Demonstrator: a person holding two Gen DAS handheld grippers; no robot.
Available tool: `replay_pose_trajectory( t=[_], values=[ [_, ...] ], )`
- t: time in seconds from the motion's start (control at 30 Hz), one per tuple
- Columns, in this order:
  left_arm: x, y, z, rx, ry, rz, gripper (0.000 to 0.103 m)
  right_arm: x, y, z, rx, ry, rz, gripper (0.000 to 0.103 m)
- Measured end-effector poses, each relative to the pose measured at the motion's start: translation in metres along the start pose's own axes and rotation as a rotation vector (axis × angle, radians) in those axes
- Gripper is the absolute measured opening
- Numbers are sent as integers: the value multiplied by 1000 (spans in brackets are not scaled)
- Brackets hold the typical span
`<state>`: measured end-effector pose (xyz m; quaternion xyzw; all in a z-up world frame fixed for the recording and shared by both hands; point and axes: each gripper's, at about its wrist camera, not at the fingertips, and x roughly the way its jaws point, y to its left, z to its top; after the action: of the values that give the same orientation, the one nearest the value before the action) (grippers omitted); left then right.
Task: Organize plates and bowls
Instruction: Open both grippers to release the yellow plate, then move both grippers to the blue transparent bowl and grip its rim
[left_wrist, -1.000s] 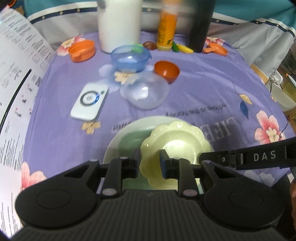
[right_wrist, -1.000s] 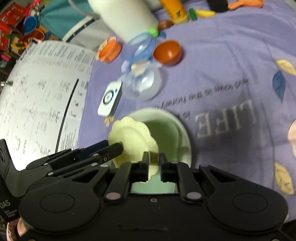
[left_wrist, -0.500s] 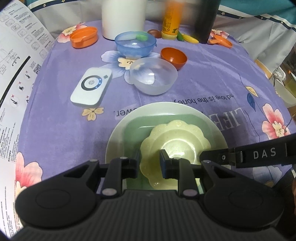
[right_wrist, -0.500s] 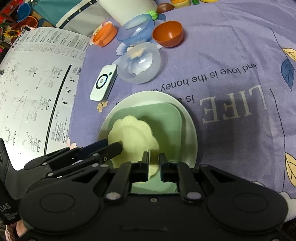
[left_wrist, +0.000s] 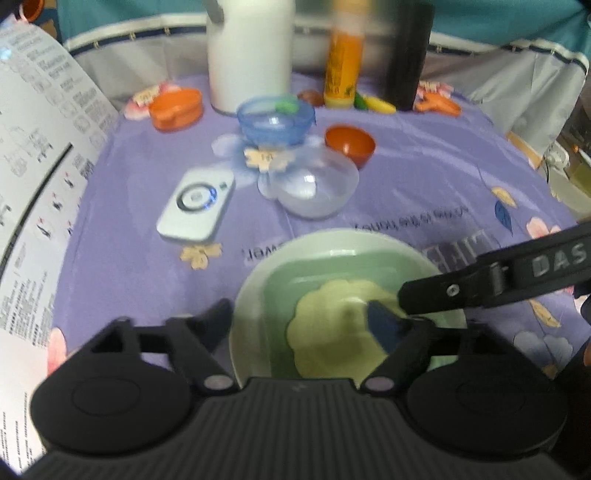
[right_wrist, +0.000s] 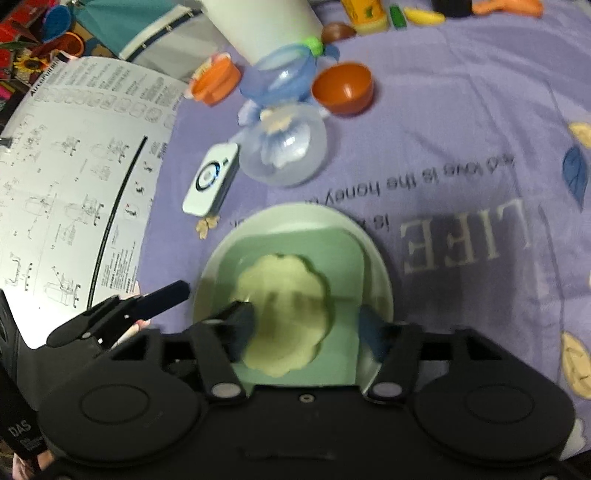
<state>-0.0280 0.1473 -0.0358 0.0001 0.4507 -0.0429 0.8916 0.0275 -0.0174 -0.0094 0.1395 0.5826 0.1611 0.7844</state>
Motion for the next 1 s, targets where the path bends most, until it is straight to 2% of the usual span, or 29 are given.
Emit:
replay_pose_trajectory(
  t=[0.07, 0.13, 0.33, 0.6, 1.0],
  values=[
    [-6, 2, 2, -4, -40, 13, 103, -8, 0, 2, -23, -47, -11, 86],
    [-8, 6, 6, -16, -55, 20, 103, -15, 0, 4, -33, -71, -18, 95],
    [-4, 15, 14, -65, -46, 27, 103, -28, -8, 14, -43, -122, -46, 103],
    [1, 17, 25, -55, -48, 39, 103, -33, -12, 26, -66, -165, -105, 103],
    [20, 35, 56, -67, -71, 59, 103, -28, -8, 64, -111, -209, -176, 103]
  ],
)
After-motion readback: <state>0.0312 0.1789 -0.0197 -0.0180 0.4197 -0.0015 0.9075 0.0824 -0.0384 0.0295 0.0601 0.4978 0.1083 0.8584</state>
